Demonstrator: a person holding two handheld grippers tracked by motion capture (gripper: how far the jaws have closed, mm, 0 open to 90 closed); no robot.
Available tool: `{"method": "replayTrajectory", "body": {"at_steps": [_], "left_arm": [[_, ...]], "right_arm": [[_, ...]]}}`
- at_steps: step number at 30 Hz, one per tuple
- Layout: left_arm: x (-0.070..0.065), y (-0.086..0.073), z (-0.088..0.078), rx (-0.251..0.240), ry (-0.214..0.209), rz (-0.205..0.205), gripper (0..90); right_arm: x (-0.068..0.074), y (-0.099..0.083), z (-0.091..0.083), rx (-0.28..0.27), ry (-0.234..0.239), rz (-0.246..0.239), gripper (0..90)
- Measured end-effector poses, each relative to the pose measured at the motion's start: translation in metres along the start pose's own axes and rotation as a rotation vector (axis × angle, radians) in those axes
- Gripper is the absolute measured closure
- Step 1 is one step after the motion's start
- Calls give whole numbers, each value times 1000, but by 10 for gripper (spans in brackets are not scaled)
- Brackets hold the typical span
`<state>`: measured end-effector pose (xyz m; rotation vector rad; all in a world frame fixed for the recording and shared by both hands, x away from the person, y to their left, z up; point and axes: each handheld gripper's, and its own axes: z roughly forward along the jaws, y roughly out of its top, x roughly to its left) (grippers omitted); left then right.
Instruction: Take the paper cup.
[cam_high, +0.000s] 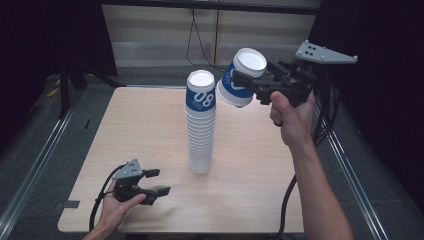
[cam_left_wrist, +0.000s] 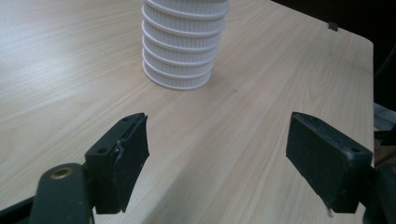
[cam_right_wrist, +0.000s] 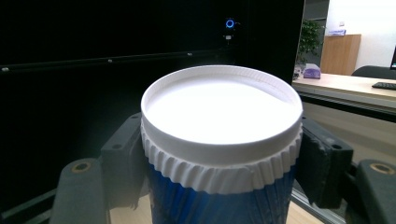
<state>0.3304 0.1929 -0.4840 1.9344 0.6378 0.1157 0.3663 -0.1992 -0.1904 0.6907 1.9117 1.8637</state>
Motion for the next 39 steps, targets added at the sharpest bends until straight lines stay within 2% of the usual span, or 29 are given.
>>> {"method": "replayTrajectory", "body": {"at_steps": [6,8,10,12,14,16,17,19,22,24,26,28,34,36,37,39], "left_arm": [[-2,8,4,-22,20,31,209],[-2,14,4,-43,18,28,209],[-3,19,5,-63,8,19,209],[-4,24,7,-60,-17,18,209],[-4,27,8,-59,-13,13,209],[-5,30,10,-61,-25,11,210],[-5,31,10,-60,-28,20,210],[-5,34,12,-75,-33,8,209],[-6,40,15,-67,-46,2,206],[-6,49,14,-79,-63,11,203],[-6,55,12,-97,-60,17,203],[-8,62,12,-105,-65,30,203],[-17,74,22,-102,-93,64,194],[-22,76,25,-110,-66,91,194],[-24,76,28,-104,-72,105,194],[-26,77,31,-97,-106,102,194]], "right_arm": [[-5,-21,-7,45,-4,19,284],[-5,-30,-6,60,0,25,284],[-2,-39,-6,72,9,31,284],[2,-46,-4,91,12,26,284],[7,-54,-6,99,39,37,284],[9,-63,-7,121,27,32,285],[9,-68,-8,131,29,41,284],[8,-79,-10,151,24,47,285],[8,-94,-13,166,26,70,285],[8,-104,-13,177,27,84,285],[10,-118,-11,205,30,99,285],[11,-122,-10,213,36,102,285],[16,-144,-3,232,27,113,286],[18,-153,-1,247,42,124,286],[19,-156,0,248,43,123,286],[20,-163,2,257,57,134,286]]}}
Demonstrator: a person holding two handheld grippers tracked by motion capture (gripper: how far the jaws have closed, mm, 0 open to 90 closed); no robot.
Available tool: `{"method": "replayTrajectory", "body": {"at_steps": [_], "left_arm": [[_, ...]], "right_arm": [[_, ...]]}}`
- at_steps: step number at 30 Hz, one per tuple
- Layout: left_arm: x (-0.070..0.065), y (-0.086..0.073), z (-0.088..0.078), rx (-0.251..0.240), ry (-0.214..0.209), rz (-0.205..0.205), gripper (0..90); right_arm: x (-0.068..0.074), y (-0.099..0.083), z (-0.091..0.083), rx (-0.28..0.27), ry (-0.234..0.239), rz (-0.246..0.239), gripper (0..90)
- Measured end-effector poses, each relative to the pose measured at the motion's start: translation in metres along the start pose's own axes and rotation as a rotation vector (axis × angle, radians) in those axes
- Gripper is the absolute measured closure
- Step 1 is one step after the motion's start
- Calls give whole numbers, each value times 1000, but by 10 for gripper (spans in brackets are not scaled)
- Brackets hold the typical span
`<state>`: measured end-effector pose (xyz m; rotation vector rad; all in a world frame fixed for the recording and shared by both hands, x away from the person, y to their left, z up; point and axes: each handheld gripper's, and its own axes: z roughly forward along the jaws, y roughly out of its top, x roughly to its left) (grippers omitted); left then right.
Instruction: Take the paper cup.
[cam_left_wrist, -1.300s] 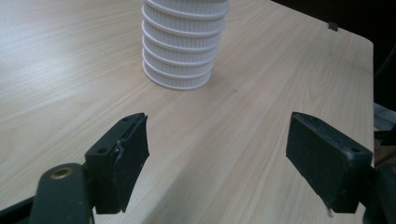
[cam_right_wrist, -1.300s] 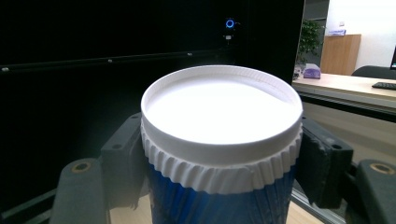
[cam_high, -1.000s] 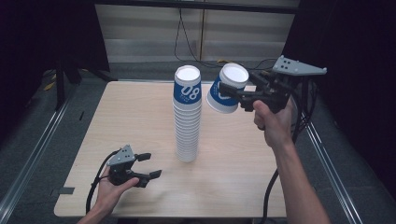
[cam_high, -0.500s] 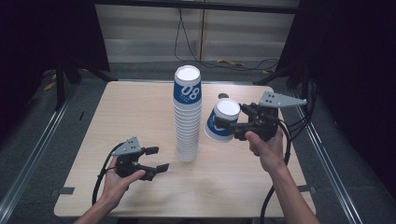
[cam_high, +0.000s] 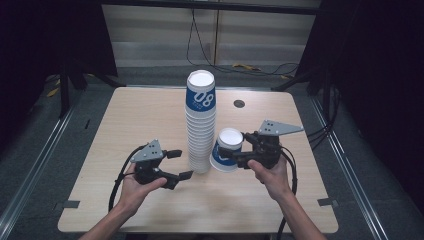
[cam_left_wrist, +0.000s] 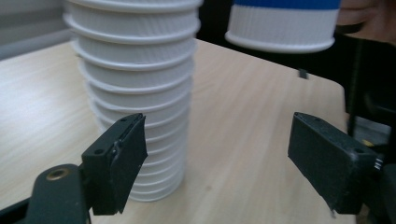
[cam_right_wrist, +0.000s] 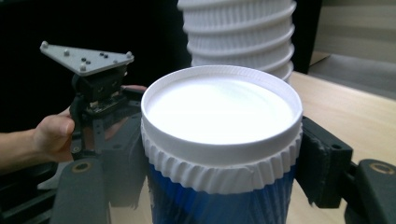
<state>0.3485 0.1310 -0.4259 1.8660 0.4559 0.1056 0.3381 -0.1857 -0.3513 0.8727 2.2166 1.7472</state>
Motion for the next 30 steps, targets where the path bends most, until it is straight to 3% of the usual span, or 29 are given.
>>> {"method": "replayTrajectory", "body": {"at_steps": [6,10,14,17,19,24,30], "left_arm": [[-8,-2,6,15,-28,25,194],[-8,-8,6,17,-20,10,157],[-9,-12,10,22,-50,-14,156],[-10,-12,11,34,-54,0,157],[-11,-12,12,31,-63,-16,157],[-13,-13,12,26,-82,-13,157],[-16,-15,16,27,-102,-5,157]], "right_arm": [[2,-16,6,18,13,9,286],[0,-26,11,28,26,20,288],[-1,-34,17,48,45,27,288],[0,-38,20,50,43,29,288],[1,-41,22,37,61,53,287],[1,-46,26,35,93,67,287],[8,-49,34,45,117,25,290]]}}
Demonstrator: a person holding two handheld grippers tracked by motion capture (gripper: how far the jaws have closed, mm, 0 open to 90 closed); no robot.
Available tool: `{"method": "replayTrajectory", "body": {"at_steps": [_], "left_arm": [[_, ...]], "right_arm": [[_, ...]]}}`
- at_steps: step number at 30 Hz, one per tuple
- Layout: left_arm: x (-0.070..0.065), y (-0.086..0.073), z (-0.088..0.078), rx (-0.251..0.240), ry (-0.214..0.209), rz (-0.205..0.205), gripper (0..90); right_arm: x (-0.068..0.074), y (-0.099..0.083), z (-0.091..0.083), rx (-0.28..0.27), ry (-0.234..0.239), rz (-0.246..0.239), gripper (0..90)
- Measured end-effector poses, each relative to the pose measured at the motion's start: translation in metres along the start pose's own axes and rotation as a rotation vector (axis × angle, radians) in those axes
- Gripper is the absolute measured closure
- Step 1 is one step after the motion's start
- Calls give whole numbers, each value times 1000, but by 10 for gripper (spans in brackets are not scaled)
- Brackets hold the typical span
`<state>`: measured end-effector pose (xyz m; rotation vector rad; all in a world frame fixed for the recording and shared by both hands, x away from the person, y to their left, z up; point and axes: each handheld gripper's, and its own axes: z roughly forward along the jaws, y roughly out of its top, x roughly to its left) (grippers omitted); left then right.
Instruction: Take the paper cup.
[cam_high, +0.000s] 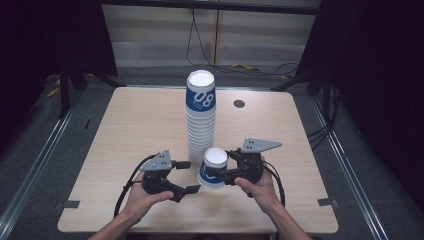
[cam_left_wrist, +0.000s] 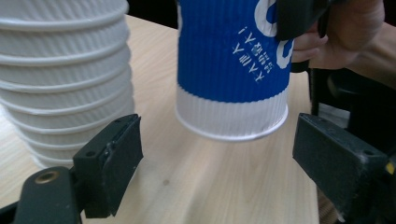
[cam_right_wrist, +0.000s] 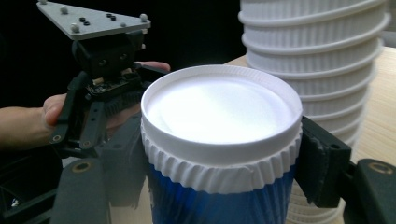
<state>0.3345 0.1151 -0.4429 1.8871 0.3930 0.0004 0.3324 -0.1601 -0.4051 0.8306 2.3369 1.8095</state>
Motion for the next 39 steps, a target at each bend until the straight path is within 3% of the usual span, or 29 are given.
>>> {"method": "replayTrajectory", "body": {"at_steps": [9,21,25,32,39], "left_arm": [[-3,-2,6,1,-14,-6,156],[-3,-7,16,14,-35,-40,154],[-2,-9,18,27,-42,-30,152],[-1,-11,15,21,-34,-41,156],[-4,-9,12,25,-22,4,206]], "right_arm": [[4,-6,11,-23,45,12,291],[13,-10,30,-17,66,6,294],[15,-13,33,-14,71,10,293],[16,-16,33,-47,61,15,292],[13,-15,33,-39,74,33,283]]}}
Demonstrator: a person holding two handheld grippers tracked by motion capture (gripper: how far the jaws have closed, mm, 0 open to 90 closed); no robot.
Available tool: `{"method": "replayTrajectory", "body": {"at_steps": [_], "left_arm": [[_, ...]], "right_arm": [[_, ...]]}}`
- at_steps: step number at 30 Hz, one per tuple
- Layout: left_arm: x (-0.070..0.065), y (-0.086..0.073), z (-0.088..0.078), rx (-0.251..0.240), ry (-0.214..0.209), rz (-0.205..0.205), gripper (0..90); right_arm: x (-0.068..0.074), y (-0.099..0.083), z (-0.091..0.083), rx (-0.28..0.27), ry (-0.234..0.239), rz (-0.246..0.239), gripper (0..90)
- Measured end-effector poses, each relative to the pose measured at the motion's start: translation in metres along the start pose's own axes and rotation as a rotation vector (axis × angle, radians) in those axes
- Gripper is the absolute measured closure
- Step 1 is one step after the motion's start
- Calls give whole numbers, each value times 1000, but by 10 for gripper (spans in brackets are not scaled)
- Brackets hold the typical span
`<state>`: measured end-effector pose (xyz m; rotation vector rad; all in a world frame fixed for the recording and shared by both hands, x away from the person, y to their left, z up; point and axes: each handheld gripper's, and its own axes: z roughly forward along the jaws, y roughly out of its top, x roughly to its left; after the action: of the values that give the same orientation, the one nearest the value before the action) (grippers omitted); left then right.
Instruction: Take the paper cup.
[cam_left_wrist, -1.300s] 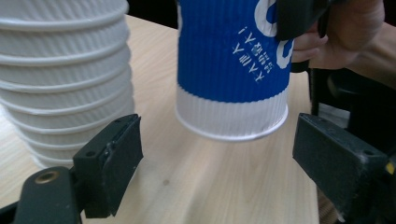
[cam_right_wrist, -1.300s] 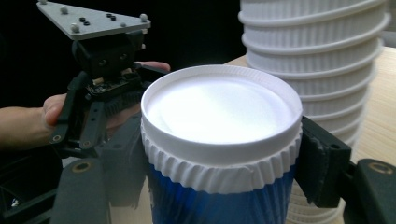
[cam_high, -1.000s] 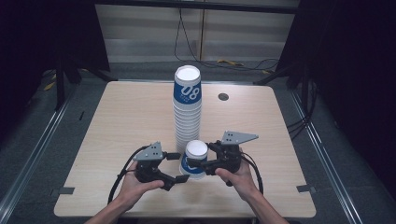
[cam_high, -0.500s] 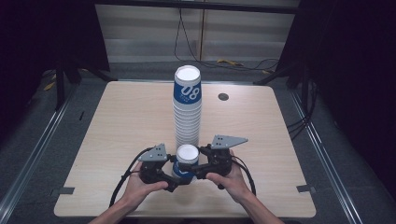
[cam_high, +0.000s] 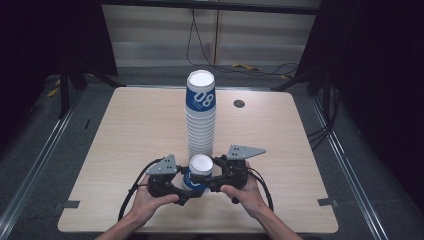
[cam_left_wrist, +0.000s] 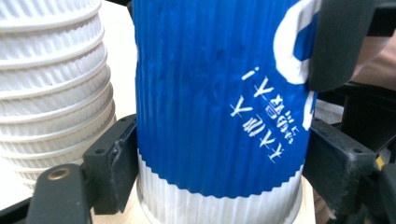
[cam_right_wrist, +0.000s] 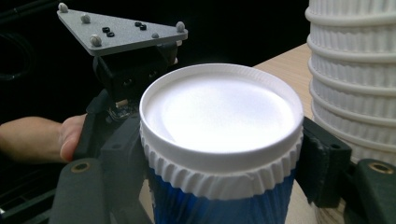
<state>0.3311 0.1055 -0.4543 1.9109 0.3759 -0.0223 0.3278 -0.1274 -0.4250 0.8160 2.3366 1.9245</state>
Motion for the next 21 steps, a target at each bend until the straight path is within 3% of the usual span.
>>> {"method": "replayTrajectory", "body": {"at_steps": [1,6,14,21], "left_arm": [[0,0,0,1,-5,-1,214],[0,-1,-1,19,-3,25,220],[5,-4,-3,37,2,12,221],[7,-5,-7,39,8,-2,216]], "right_arm": [[0,0,-1,12,1,19,280],[-1,0,-2,30,2,23,273],[0,0,-2,51,-8,33,185],[0,2,-8,62,-3,42,176]]}}
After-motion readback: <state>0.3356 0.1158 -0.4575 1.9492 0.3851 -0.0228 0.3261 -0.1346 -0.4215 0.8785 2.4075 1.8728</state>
